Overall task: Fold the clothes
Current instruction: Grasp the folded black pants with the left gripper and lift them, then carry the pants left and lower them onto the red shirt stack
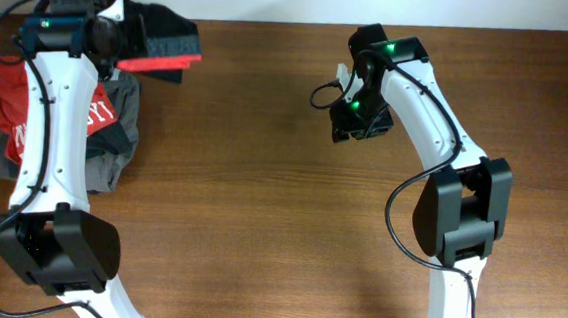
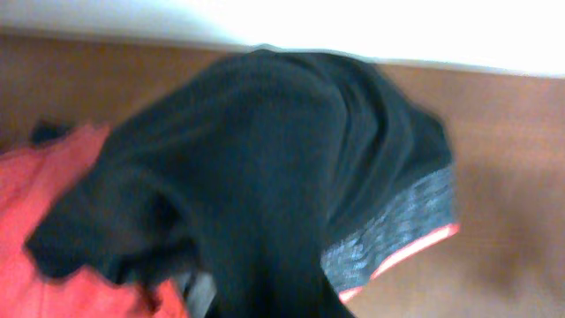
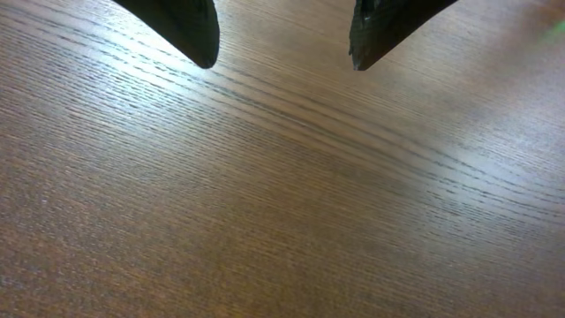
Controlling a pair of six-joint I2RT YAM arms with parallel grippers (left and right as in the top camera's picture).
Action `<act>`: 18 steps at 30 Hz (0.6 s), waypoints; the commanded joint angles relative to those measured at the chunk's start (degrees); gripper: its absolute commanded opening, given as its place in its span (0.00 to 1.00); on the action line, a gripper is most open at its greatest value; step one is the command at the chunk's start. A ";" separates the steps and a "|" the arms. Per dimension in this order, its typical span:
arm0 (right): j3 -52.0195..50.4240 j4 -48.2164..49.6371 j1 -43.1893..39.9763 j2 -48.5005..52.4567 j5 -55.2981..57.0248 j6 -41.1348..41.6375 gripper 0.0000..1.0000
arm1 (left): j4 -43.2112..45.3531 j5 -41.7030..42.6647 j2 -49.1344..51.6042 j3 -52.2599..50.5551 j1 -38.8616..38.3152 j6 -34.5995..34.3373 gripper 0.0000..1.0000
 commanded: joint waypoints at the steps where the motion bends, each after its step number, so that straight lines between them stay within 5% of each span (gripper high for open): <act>1: 0.55 -0.26 0.28 -0.76 -0.66 -0.22 0.52 | 5.81 2.93 -2.12 1.81 0.26 0.63 0.00; 18: 0.55 -1.11 0.28 -0.76 -0.20 -2.36 0.53 | 18.64 3.56 -2.12 1.81 13.51 -7.08 0.00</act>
